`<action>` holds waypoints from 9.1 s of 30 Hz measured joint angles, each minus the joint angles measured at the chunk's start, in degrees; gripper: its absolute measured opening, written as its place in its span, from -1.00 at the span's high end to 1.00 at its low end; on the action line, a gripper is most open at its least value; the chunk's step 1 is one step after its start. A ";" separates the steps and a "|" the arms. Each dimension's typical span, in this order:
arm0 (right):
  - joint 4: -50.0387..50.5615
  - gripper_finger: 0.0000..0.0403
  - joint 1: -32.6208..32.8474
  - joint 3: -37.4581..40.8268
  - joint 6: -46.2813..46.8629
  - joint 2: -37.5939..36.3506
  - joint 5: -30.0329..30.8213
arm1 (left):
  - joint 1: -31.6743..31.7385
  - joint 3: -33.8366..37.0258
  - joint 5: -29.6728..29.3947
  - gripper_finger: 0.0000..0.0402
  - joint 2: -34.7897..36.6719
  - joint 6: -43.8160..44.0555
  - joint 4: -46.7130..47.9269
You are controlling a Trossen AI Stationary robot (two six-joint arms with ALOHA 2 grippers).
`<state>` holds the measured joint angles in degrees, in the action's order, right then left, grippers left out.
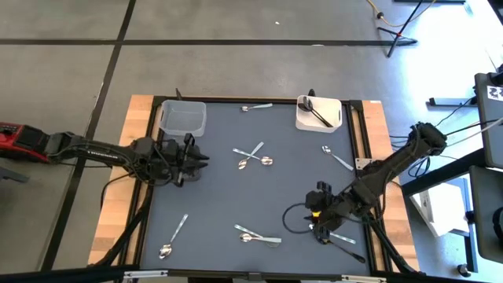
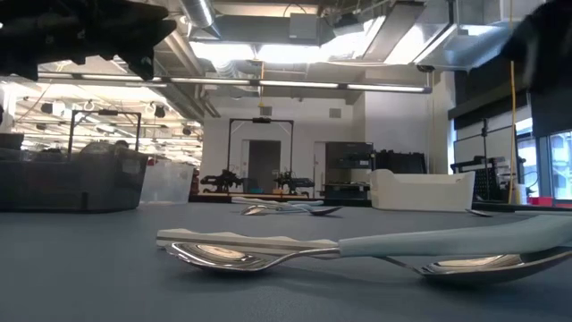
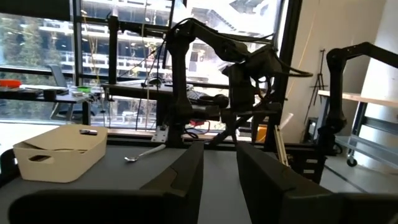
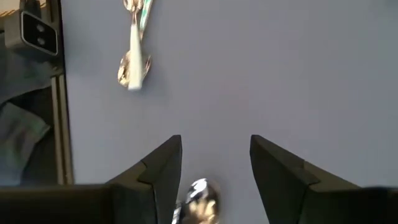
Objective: Sort silverware by color (type)
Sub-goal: Put the black spoon into the white bin, then put the green spoon into the transparent bin
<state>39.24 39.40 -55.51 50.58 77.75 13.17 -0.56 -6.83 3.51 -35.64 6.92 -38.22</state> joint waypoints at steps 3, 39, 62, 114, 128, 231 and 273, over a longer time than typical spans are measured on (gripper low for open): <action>-0.41 0.10 1.74 0.00 4.76 1.32 -1.17 | 0.02 0.00 -0.02 0.54 0.01 -0.36 0.00; -0.93 0.10 18.89 -0.02 49.21 18.56 -14.29 | 0.04 0.00 -4.32 0.54 0.11 -7.56 -5.33; 0.43 0.90 18.03 0.00 33.61 22.00 -12.13 | 0.00 0.00 -2.38 0.54 0.02 -6.22 -5.64; -18.49 0.98 -60.33 5.21 -66.16 -3.61 19.27 | -7.77 0.07 -15.33 0.54 -9.82 2.34 11.59; -28.95 0.97 -78.29 13.42 -70.12 -3.23 7.58 | -12.67 0.06 -21.91 0.54 -21.33 6.03 -2.55; -54.39 0.02 -68.61 18.80 -69.91 -3.36 -22.83 | 14.05 -32.06 -16.57 0.81 -40.95 -13.26 40.99; -53.38 0.02 -68.63 18.80 -70.30 -3.34 -20.23 | 23.87 -18.60 -49.27 0.80 -15.77 16.37 69.98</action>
<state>-14.14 -29.23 -36.71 -19.73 74.41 -7.06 23.31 -25.43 -45.76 -51.41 23.28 31.76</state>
